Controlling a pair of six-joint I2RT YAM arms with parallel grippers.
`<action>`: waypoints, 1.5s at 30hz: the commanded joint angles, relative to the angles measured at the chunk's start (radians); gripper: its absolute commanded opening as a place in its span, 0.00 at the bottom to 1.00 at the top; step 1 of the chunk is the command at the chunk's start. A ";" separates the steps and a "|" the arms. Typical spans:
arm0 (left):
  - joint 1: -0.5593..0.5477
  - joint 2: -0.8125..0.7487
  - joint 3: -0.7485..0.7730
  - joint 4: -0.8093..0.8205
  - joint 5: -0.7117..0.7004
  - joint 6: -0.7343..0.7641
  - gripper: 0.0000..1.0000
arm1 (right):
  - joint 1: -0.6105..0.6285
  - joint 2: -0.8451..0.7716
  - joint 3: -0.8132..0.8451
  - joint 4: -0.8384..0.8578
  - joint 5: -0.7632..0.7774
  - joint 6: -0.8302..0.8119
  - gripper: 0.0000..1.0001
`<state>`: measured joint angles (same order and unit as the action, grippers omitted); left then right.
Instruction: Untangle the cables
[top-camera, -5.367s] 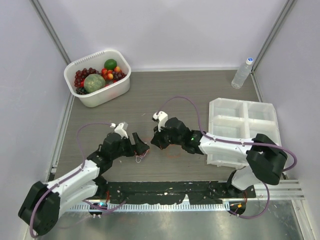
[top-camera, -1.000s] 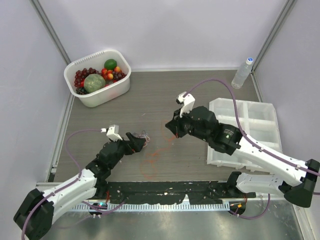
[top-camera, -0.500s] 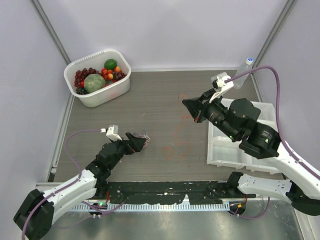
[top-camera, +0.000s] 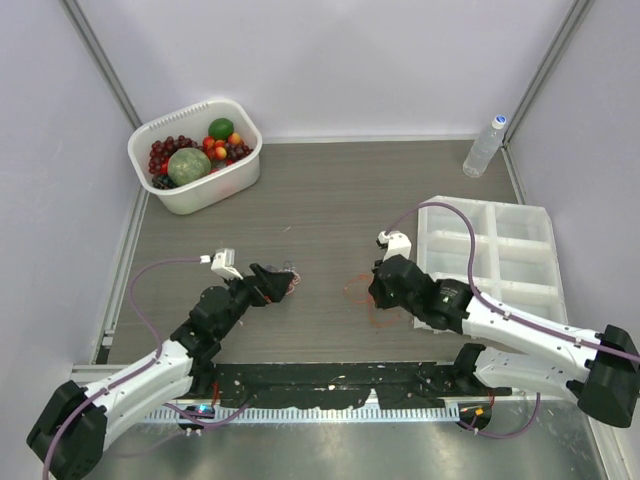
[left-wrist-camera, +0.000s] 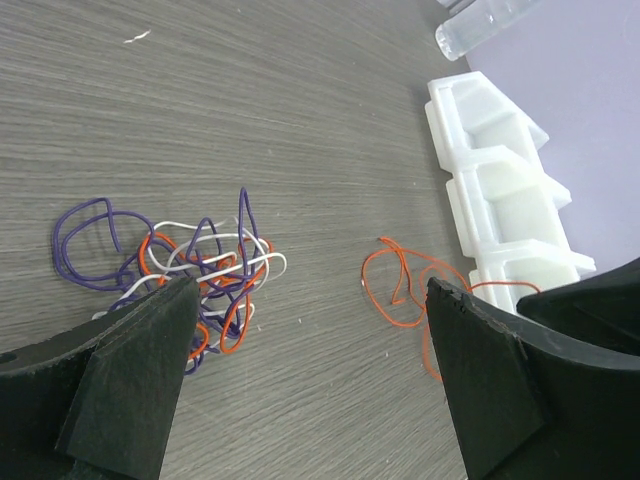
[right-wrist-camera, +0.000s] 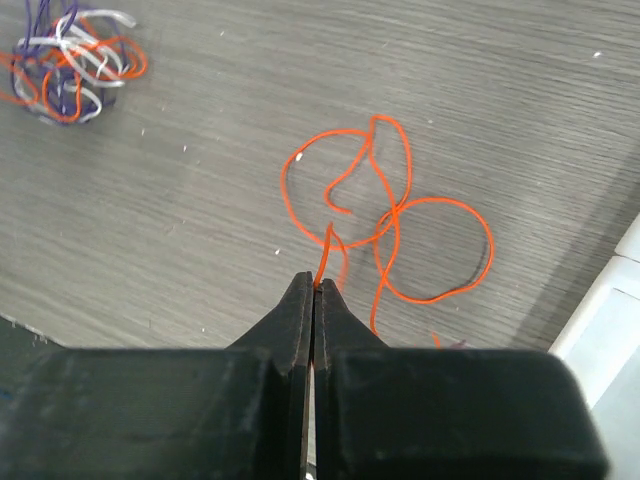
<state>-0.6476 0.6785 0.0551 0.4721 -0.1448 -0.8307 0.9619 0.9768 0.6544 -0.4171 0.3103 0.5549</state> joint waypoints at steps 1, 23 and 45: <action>0.002 0.030 -0.034 0.086 0.014 0.018 1.00 | -0.035 0.031 0.025 0.028 0.062 0.099 0.01; 0.003 0.050 -0.035 0.125 0.054 0.035 1.00 | -0.087 0.325 0.100 -0.023 0.147 0.103 0.84; 0.003 0.064 -0.015 0.088 0.053 0.031 1.00 | -0.120 0.424 -0.065 0.113 0.197 0.287 0.63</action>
<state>-0.6476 0.7311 0.0551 0.5247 -0.0917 -0.8219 0.8406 1.3560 0.6060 -0.3767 0.4850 0.8017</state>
